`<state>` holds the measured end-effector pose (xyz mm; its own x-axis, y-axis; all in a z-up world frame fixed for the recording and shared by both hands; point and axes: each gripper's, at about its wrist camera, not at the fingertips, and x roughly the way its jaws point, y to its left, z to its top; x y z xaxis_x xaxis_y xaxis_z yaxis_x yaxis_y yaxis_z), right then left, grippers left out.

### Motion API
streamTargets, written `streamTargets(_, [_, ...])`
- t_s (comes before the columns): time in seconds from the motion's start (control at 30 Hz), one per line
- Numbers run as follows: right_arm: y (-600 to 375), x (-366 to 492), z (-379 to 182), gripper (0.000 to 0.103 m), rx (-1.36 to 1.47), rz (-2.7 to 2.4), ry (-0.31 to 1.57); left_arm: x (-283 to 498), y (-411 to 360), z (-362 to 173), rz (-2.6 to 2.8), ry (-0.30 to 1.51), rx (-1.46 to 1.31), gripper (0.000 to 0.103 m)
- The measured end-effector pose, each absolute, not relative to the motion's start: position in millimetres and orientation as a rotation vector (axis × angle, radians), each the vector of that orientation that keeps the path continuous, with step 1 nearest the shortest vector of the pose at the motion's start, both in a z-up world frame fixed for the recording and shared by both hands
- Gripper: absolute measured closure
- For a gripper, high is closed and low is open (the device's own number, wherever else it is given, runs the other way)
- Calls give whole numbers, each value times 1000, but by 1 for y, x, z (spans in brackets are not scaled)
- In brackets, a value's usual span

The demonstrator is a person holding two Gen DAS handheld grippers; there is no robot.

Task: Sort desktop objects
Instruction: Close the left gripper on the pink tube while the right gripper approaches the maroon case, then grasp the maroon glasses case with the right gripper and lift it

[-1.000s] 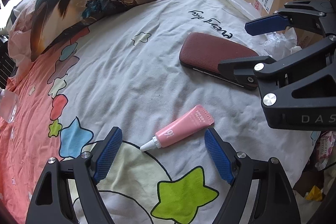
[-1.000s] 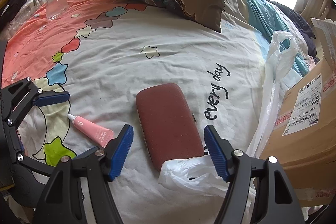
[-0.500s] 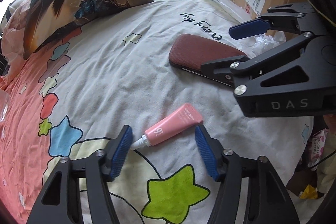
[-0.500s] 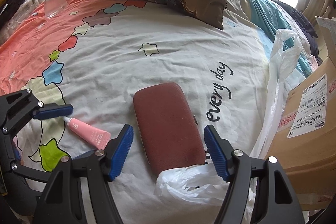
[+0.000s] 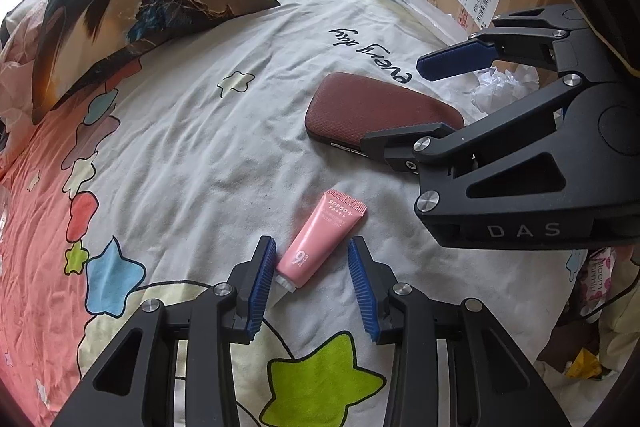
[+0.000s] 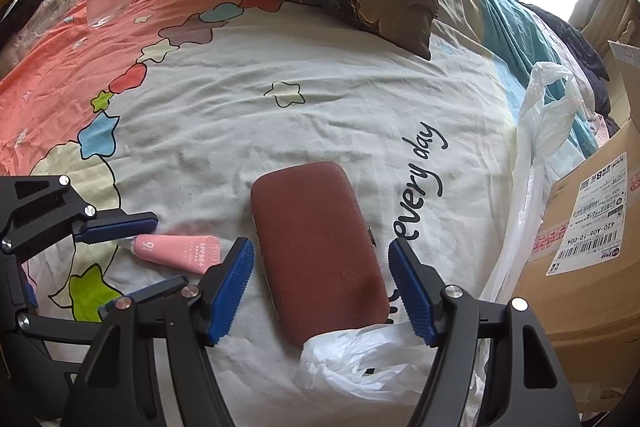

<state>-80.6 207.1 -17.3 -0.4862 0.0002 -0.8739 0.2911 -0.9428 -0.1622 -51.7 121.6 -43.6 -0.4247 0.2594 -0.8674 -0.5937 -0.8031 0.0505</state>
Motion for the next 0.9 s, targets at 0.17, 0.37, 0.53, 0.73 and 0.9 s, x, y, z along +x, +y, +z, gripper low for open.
streamTargets(0.17, [209, -79, -18, 37, 1494, -2523, 455, -53, 129, -43, 2246, 491, -1263, 51])
streamTargets(0.37, [216, -77, -18, 37, 1503, -2524, 430, -52, 131, -44, 2241, 482, -1266, 59])
streamTargets(0.53, [215, -80, -19, 37, 1495, -2504, 431, -48, 124, -42, 2209, 469, -1291, 84])
streamTargets(0.73, [210, -88, -22, 37, 1492, -2460, 429, -52, 110, -40, 2206, 372, -1334, 84])
streamTargets(0.9, [204, -94, -28, 37, 1507, -2438, 473, -51, 101, -35, 2221, 344, -1338, 84])
